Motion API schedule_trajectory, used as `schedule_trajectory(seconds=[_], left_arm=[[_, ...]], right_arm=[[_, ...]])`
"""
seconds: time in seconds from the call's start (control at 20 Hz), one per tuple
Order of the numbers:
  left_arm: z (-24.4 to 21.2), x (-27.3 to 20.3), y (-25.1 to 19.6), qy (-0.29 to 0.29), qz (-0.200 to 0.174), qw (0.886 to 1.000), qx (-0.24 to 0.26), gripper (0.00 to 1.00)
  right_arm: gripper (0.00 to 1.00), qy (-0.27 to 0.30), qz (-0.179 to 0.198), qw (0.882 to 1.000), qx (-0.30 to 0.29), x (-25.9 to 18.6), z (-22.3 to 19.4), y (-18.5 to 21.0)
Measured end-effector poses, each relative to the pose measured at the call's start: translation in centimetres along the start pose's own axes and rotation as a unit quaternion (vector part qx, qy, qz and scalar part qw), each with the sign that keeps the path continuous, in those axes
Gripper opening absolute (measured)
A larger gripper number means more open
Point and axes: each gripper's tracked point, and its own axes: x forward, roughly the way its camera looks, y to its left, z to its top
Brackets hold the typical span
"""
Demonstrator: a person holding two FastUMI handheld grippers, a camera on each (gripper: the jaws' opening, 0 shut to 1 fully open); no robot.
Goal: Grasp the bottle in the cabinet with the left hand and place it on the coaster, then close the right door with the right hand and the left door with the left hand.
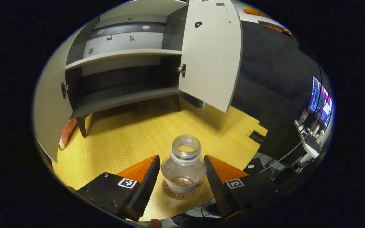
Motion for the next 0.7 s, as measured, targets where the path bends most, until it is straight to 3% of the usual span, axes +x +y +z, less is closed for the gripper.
schedule_trajectory(seconds=[0.05,0.25,0.7], left_arm=[[1.2,-0.3,0.1,-0.013,0.003,1.000,0.007,0.89],[6.3,-1.2,0.2,-0.067,0.011,0.997,0.029,0.86],[20.0,-5.7,1.0,-0.185,0.036,0.982,-0.007,0.86]], right_arm=[[0.96,0.000,-0.001,1.000,-0.001,-0.1,-0.1,-0.1],[0.96,0.003,-0.003,1.000,0.000,0.0,-0.3,-0.3],[0.96,0.003,-0.017,1.000,0.001,-0.1,-0.5,-1.3]])
